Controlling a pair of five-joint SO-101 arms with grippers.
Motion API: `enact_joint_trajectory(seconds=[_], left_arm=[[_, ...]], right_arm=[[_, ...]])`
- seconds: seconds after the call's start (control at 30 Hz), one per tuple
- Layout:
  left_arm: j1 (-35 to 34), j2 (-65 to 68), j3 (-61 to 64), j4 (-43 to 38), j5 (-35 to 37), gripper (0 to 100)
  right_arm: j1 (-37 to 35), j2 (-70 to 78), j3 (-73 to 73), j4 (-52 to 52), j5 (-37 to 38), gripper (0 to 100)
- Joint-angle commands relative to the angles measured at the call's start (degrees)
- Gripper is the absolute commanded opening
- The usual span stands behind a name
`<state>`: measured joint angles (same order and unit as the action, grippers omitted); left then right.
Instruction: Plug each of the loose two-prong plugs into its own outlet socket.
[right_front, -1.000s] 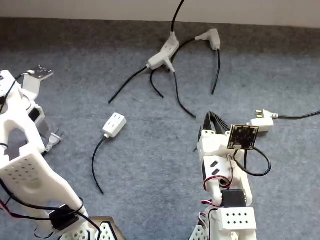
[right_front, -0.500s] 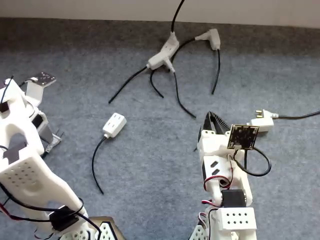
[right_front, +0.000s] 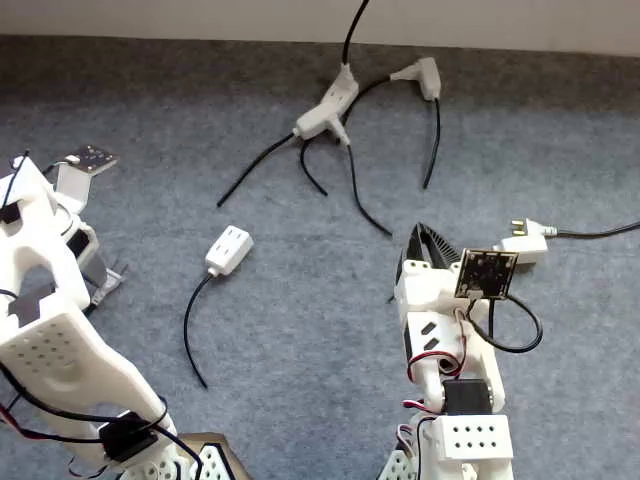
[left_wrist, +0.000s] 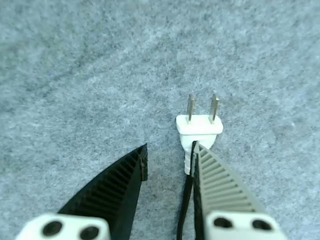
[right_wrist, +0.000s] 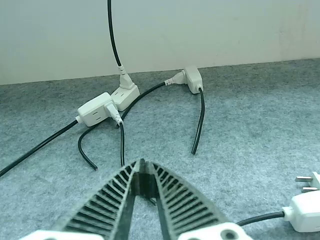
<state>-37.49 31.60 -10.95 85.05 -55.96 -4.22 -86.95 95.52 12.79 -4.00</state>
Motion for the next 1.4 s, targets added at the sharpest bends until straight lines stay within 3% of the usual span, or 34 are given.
enact_joint_trajectory(seconds=[0.0,0.23,0.43,0.83,1.1,1.37], left_arm=[[1.36,-0.40,0.48,1.85,-0.09,16],[3.21,-0.92,0.04,5.63,-0.09,16],[3.56,-5.85,0.57,5.27,4.40,16],[4.70,-2.15,-0.04,5.19,4.75,16],[4.79,-6.99,0.57,4.92,4.75,16],[4.79,-7.60,9.10,0.97,4.66,16]], right_arm=[[-0.22,-0.84,8.13,0.04,0.79,0.9],[-0.22,-0.84,8.13,0.04,0.79,0.9],[-0.22,-0.84,8.13,0.04,0.79,0.9],[-0.22,-0.84,8.13,0.04,0.79,0.9],[-0.22,-0.84,8.13,0.04,0.79,0.9],[-0.22,-0.84,8.13,0.04,0.79,0.9]])
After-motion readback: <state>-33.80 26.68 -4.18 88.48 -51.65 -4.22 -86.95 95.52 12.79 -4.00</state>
